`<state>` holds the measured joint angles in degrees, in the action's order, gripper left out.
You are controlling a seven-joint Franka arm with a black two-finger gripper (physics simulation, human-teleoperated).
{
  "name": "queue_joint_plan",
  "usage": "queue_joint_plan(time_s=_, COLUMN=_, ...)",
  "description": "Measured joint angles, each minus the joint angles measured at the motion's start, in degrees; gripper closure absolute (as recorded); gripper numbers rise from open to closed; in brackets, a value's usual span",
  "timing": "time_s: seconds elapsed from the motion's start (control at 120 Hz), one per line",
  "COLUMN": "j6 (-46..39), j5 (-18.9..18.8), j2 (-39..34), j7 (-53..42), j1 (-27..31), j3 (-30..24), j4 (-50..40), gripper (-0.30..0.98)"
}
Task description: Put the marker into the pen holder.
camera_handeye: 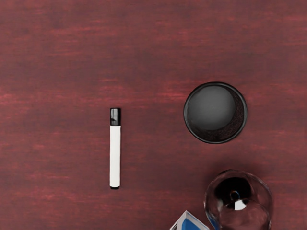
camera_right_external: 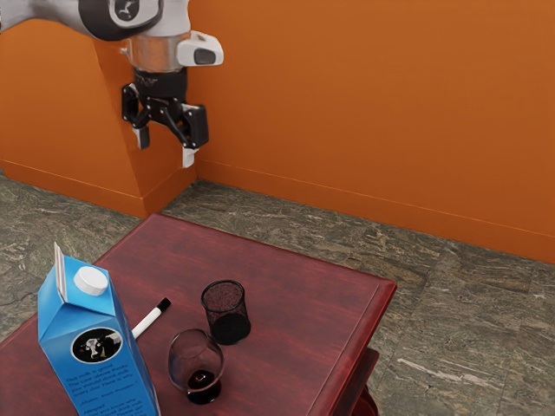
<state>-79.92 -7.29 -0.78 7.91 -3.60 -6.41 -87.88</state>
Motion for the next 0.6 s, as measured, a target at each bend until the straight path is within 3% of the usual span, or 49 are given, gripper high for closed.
queue_joint_plan(time_s=0.1, j6=-3.30, j5=-0.09, j2=-0.75, j7=1.13, j1=-1.94, j3=0.29, j4=-1.37, gripper=0.00)
queue_joint_plan(time_s=0.192, j6=-7.45, j5=-0.29, j2=-2.82, j7=1.99, j1=-1.34, j3=1.03, j4=-8.04, gripper=0.00)
queue_joint_plan(time_s=0.35, j6=-12.97, j5=-0.21, j2=-6.18, j7=3.12, j1=9.97, j3=2.24, j4=-20.22, gripper=0.00)
queue_joint_plan(time_s=0.6, j6=-28.32, j5=-0.14, j2=-6.76, j7=3.80, j1=12.61, j3=2.28, j4=-38.97, gripper=0.01)
